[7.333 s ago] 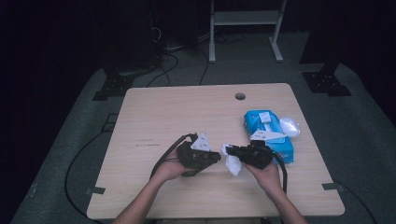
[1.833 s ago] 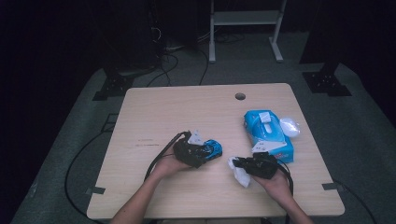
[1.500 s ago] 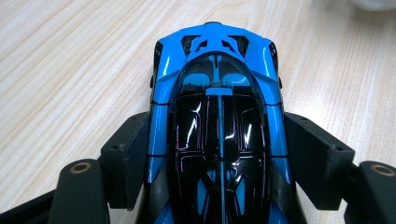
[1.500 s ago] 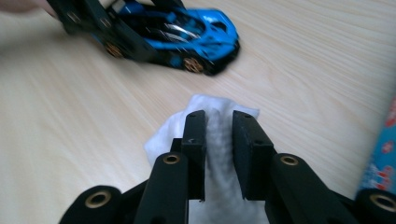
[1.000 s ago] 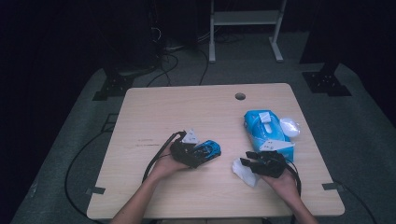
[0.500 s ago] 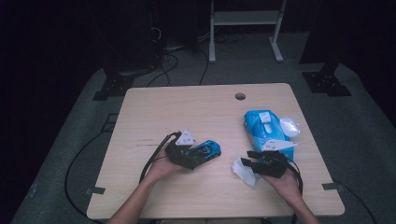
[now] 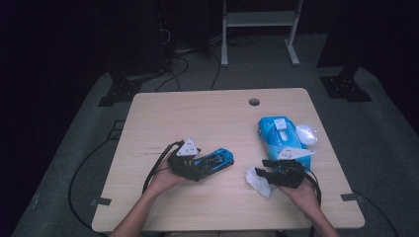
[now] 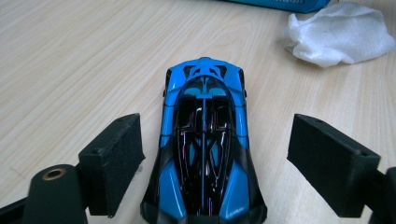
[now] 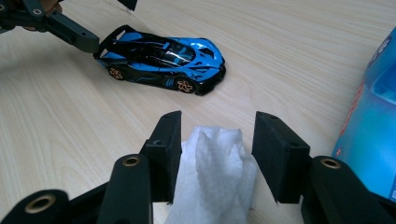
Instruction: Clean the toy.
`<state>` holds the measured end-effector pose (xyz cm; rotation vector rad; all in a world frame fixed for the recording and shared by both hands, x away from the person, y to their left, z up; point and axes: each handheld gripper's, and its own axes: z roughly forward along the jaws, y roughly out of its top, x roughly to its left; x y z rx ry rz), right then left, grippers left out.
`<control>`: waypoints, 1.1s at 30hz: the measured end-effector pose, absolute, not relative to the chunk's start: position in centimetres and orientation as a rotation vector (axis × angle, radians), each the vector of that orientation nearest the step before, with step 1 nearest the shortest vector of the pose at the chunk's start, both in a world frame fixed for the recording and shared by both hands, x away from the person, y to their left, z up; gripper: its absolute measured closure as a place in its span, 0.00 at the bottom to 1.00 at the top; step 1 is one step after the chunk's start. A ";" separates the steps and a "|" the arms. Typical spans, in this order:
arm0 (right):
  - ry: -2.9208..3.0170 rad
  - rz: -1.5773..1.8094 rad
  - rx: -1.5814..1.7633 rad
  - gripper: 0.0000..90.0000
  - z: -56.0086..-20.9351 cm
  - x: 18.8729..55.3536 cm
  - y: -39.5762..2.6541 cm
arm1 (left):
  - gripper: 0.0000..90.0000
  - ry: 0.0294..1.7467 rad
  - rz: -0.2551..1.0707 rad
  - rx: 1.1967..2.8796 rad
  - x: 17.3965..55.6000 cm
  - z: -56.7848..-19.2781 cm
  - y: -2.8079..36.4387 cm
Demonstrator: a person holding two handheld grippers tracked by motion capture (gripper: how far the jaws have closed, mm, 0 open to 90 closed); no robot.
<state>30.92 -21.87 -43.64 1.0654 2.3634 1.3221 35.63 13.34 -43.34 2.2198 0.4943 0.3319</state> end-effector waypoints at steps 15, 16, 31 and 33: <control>2.366 1.311 1.064 0.54 -43.6 30.5 -22.0 | 0.19 0.514 0.333 2.194 34.0 -43.2 15.1; 2.368 1.307 1.061 0.54 -43.6 30.5 -22.0 | 0.19 0.511 0.336 2.197 34.0 -43.1 15.2; 2.386 1.312 1.054 0.50 -43.8 30.2 -22.0 | 0.19 0.538 0.328 2.167 32.6 -43.4 16.5; 2.389 1.314 1.057 0.50 -43.9 30.2 -22.0 | 0.19 0.539 0.330 2.164 32.5 -43.5 16.6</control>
